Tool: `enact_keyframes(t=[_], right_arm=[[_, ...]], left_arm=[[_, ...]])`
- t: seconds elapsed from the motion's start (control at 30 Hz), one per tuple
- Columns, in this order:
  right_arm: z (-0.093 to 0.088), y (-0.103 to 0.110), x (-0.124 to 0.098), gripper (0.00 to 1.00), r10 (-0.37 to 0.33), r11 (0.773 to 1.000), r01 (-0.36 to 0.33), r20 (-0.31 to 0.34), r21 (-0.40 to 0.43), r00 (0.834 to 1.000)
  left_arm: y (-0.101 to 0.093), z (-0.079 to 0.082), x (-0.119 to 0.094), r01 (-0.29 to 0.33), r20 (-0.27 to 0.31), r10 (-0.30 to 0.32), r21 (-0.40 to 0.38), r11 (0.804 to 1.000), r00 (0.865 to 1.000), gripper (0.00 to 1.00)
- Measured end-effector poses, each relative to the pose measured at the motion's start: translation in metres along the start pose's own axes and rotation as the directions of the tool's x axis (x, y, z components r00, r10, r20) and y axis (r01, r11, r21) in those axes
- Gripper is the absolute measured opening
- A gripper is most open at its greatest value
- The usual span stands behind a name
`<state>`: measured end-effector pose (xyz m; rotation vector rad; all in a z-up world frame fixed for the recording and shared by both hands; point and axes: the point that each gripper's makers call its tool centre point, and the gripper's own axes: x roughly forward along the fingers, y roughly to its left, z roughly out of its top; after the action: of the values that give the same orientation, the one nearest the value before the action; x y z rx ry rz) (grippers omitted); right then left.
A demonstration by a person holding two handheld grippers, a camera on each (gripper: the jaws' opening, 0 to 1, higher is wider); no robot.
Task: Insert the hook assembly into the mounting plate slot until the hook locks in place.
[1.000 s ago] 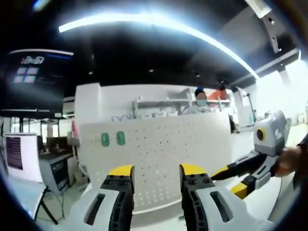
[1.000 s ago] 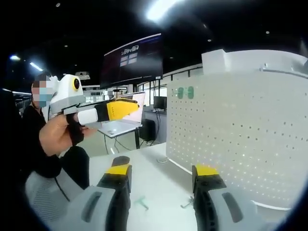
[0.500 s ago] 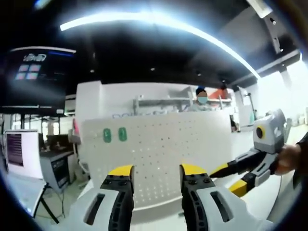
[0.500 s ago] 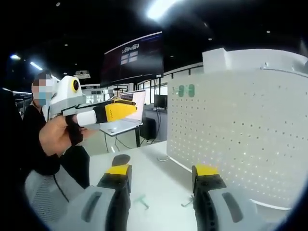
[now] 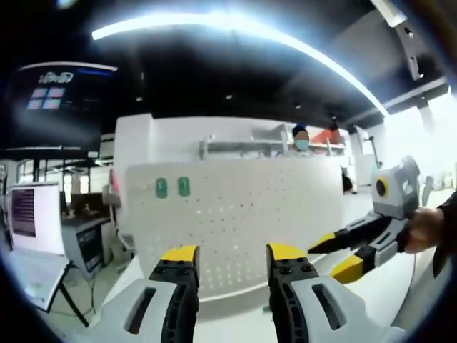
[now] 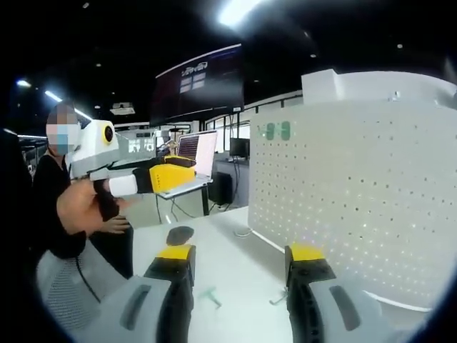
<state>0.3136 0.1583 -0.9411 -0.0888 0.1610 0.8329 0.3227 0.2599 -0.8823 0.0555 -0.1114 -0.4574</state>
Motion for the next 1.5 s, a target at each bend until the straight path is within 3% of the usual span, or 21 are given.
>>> enact_keyframes(t=[0.23,0.47,0.93,1.2,1.5], right_arm=[[-0.007,0.000,0.003,0.48,0.002,1.000,-0.002,-0.022,0.000,1.000],[-0.017,0.003,0.006,0.48,0.007,1.000,-0.008,-0.054,-0.012,0.999],[-0.042,0.025,0.023,0.48,0.084,0.995,-0.090,-0.138,-0.038,0.987],[-0.063,0.043,0.034,0.47,0.137,0.987,-0.151,-0.200,-0.054,0.970],[-0.091,0.067,0.046,0.45,0.213,0.971,-0.234,-0.276,-0.047,0.937]], left_arm=[[0.004,-0.014,-0.004,-0.010,-0.024,0.010,-0.016,1.000,1.000,0.37],[0.004,-0.014,-0.004,-0.004,-0.022,0.004,-0.003,1.000,1.000,0.37],[0.003,-0.016,-0.003,0.009,-0.027,-0.010,-0.007,1.000,1.000,0.37],[0.001,-0.017,-0.004,0.014,-0.030,-0.014,-0.002,1.000,0.999,0.37],[0.001,-0.018,-0.003,0.016,-0.033,-0.016,-0.002,1.000,0.999,0.37]])
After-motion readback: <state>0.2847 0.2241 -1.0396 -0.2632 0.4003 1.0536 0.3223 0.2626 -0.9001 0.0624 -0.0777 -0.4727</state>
